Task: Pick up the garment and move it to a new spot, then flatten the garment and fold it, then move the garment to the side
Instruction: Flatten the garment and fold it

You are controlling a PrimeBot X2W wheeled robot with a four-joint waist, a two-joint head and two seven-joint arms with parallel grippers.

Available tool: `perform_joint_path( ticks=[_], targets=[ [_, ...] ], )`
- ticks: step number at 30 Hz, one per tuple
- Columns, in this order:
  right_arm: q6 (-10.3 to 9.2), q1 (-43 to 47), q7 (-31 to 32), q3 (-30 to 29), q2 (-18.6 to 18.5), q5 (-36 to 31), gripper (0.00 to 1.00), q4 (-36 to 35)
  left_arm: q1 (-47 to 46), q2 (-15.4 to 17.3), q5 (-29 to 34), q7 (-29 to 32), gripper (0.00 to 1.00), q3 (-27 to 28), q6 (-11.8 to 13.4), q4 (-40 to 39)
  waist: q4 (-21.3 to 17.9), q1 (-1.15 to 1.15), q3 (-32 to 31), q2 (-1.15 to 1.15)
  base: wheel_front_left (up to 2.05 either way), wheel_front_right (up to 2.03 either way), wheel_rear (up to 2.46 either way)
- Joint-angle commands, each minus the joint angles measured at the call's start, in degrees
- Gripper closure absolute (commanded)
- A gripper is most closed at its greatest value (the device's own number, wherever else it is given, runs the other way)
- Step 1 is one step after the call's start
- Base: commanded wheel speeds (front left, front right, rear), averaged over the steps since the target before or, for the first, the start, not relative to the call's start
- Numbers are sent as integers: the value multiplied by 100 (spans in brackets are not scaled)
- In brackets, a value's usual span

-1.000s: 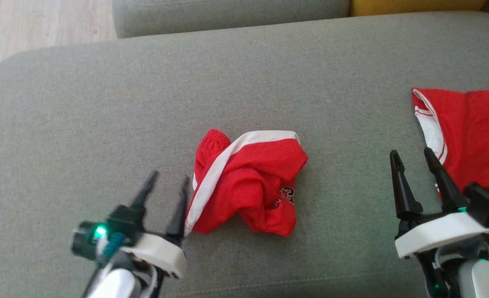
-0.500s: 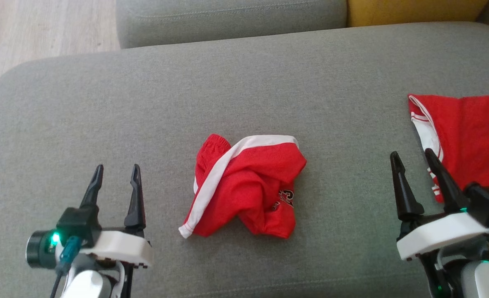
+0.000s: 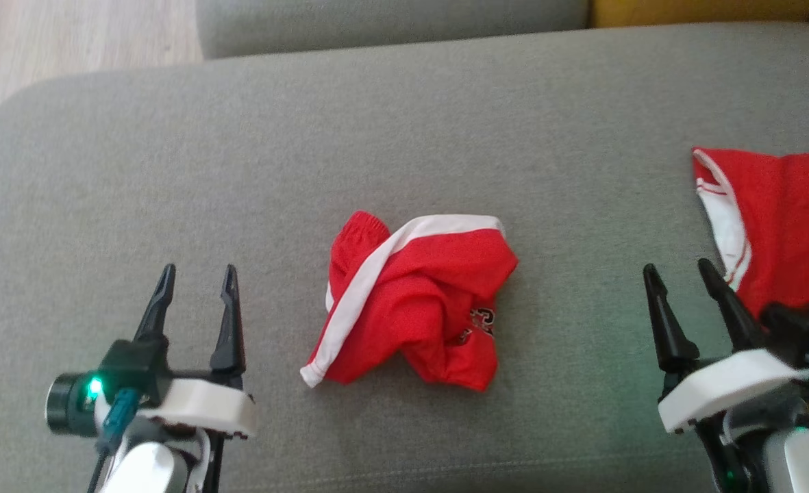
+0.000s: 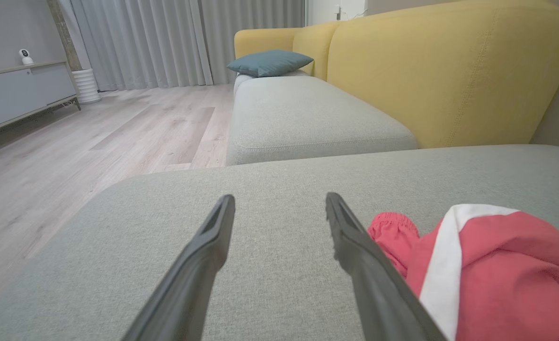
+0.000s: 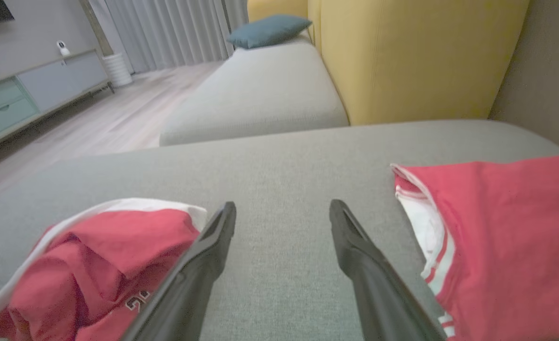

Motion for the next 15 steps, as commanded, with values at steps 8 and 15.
perform_joint_path(
  ticks=[8,15],
  targets=[
    [20,-1376,135,676,-467,440,0,1023,-860,-67,180,-51,0,2,-149,-175,434,0,616,0,0,0,0],
    [20,-2199,219,1360,-561,792,0,2065,-1123,-231,246,-69,0,-88,-241,-55,657,0,849,0,0,0,0]
  ],
)
